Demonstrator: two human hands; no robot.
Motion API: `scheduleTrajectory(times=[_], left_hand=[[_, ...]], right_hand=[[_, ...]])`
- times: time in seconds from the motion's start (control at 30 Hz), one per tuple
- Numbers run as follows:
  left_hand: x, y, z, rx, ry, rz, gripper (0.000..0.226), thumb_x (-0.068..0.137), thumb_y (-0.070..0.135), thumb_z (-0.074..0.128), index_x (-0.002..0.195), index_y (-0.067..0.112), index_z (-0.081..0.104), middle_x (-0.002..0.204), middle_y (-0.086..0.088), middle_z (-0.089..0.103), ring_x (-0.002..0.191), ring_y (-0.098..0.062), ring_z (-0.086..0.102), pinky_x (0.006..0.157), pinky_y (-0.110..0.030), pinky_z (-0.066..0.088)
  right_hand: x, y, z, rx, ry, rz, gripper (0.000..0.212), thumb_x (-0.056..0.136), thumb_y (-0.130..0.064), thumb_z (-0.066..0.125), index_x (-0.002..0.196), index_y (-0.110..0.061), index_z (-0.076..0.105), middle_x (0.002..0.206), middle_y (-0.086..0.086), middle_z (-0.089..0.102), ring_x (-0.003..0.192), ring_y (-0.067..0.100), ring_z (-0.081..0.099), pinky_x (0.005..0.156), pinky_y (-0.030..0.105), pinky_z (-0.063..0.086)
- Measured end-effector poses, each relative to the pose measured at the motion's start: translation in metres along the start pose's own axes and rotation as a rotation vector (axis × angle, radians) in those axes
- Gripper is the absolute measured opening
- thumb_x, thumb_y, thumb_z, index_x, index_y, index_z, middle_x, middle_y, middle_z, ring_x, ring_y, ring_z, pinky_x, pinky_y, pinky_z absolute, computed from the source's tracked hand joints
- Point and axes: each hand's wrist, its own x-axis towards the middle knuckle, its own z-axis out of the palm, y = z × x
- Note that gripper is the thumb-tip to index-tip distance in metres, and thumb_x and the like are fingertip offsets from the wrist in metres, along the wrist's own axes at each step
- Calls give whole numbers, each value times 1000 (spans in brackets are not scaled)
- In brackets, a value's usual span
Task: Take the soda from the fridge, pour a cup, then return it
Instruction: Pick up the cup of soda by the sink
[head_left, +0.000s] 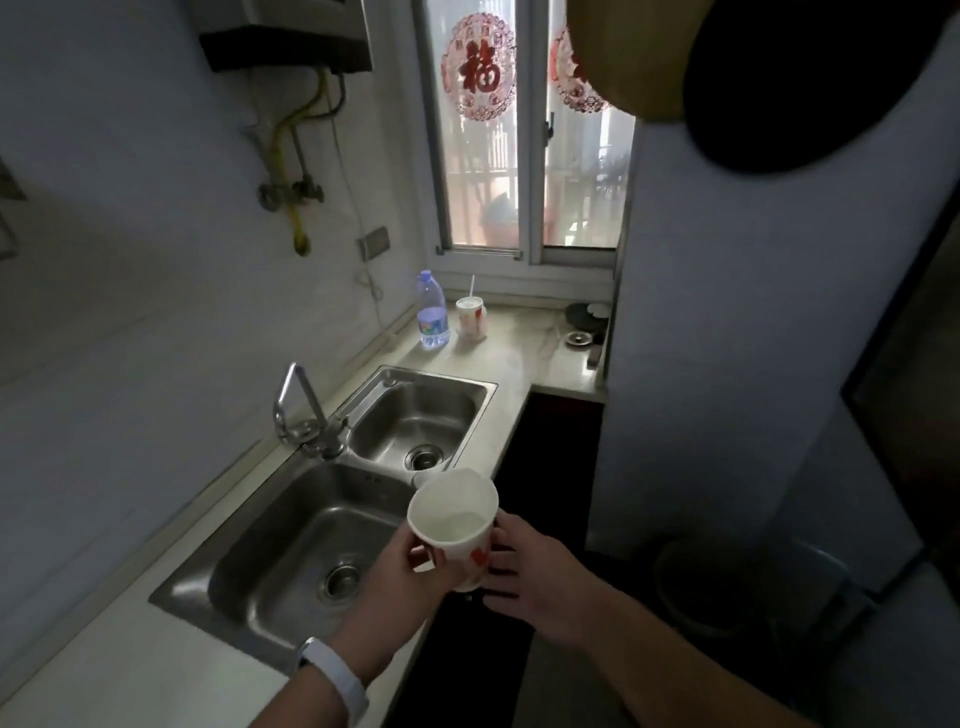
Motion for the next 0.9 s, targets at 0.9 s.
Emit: scheduleTrajectory(times=[0.9], left_hand=[[332, 28, 58, -153, -141, 38, 66, 52, 28, 93, 112, 22, 67, 105, -10, 72, 92, -19, 67, 71, -29, 55]], right_hand=[[203, -209, -101, 30, 121, -28, 57, 90, -54, 53, 122, -8, 61, 115, 18, 68, 106, 31, 66, 94, 41, 48]])
